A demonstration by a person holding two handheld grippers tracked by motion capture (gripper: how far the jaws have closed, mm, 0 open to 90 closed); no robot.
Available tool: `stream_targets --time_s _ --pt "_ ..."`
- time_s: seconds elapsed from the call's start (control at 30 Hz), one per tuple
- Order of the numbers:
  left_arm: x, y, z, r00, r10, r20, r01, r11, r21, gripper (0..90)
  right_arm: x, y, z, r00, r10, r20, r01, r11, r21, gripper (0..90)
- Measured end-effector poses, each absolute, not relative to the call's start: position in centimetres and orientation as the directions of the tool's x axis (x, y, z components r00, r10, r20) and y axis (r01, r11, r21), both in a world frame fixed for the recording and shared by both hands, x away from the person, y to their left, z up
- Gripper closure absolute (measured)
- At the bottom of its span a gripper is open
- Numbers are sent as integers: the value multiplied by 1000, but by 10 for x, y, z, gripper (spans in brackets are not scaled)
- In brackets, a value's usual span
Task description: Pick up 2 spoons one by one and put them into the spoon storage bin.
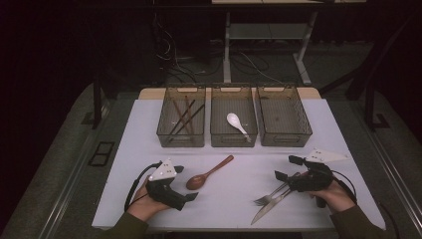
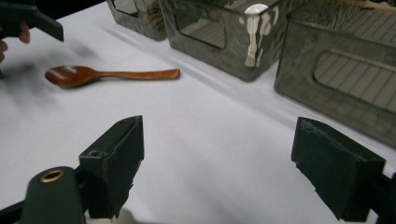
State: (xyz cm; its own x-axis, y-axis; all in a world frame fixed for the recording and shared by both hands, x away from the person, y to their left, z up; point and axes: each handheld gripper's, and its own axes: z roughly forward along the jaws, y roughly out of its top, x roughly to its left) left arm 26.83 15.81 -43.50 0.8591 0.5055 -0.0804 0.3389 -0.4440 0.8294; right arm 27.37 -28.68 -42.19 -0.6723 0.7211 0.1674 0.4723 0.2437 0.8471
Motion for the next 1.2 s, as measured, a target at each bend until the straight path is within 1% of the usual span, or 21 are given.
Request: stream_targets --time_s 0.2,0.33,0.4,0.47,0.57,0.63,0.77,0.93,1.13,1.2 --pt "273 158 -432 846 526 -83 353 -436 828 3 262 -296 -431 -668 724 172 472 233 850 168" --pt "277 158 -428 834 547 -77 368 -447 815 37 255 -300 -436 -661 732 166 475 237 848 168" --pt "280 158 -426 830 552 -84 378 -444 813 74 252 -301 -437 -662 731 166 478 241 845 168" --pt "282 158 -425 830 548 -98 383 -434 816 152 250 -301 -439 -665 729 161 480 253 840 168" --pt "289 155 -424 832 545 -109 394 -440 807 215 249 -299 -438 -668 729 148 475 265 839 168" --pt "293 154 -423 829 547 -118 404 -439 803 278 248 -298 -438 -672 727 142 470 271 840 167" --pt "299 151 -420 824 550 -134 418 -431 800 361 248 -298 -438 -673 724 151 473 264 841 168" --pt "305 149 -421 813 558 -168 457 -432 777 430 249 -298 -437 -675 722 152 471 263 842 168" --pt "304 146 -430 809 555 -194 491 -456 742 472 249 -298 -438 -679 718 155 470 262 843 168" --pt "304 145 -432 813 551 -190 490 -469 735 476 249 -297 -437 -681 716 153 468 265 843 168"
